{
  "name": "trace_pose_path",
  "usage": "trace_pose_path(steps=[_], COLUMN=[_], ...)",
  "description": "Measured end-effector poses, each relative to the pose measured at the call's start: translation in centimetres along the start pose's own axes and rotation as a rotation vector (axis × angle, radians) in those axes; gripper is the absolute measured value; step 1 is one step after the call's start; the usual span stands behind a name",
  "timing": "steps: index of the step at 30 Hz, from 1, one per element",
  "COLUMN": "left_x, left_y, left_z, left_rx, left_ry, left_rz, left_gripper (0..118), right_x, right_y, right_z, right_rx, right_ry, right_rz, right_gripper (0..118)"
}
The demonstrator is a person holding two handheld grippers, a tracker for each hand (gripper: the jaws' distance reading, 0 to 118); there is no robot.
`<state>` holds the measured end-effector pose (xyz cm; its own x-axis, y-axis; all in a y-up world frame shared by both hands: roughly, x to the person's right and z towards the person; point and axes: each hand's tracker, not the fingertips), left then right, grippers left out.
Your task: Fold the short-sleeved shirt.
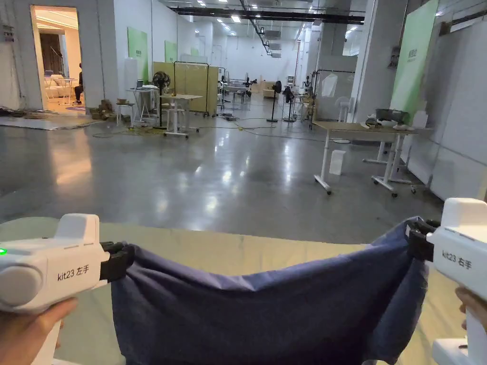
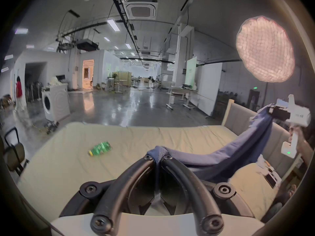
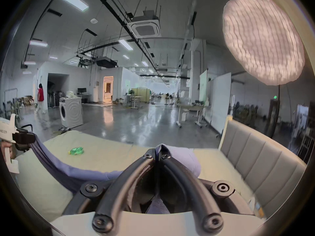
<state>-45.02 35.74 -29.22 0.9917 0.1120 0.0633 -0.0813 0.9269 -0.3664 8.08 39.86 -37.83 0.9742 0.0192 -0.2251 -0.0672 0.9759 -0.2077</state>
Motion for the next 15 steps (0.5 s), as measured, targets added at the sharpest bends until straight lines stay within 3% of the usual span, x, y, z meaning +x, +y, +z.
trace_pose_path(steps=[2, 3, 6, 7, 8, 12, 14, 15], left_x=[0.6, 1.1, 2.2, 2.5, 2.8, 0.8, 0.3, 0.3], left_y=[-4.2, -6.8, -14.1, -16.4, -18.4, -22.7, -25.8, -26.5], left_z=[2.4, 3.8, 7.5, 9.0, 10.4, 13.2, 15.8, 16.2], left_rx=[-0.055, -0.073, -0.138, -0.156, -0.192, -0.307, -0.344, -0.391], left_ry=[-0.038, -0.014, -0.005, 0.001, 0.010, 0.056, 0.055, 0.041], left_rz=[-0.026, -0.067, -0.124, -0.099, -0.044, 0.031, 0.042, 0.043], left_gripper=[5, 5, 5, 5, 5, 5, 5, 5], right_x=[1.1, -0.1, 1.5, -2.5, -3.0, -4.5, -5.5, -5.8], right_y=[-4.4, -7.1, -13.5, -15.7, -17.6, -24.0, -25.8, -26.4], right_z=[2.6, 5.5, 11.2, 14.9, 16.9, 23.5, 25.8, 26.6], right_rx=[-0.040, -0.037, -0.114, -0.174, -0.191, -0.352, -0.405, -0.430], right_ry=[0.058, -0.016, 0.000, -0.007, -0.063, -0.075, -0.119, -0.092], right_rz=[-0.031, -0.039, -0.094, -0.097, -0.104, -0.158, -0.147, -0.151], right_gripper=[3, 3, 3, 3, 3, 3, 3, 3])
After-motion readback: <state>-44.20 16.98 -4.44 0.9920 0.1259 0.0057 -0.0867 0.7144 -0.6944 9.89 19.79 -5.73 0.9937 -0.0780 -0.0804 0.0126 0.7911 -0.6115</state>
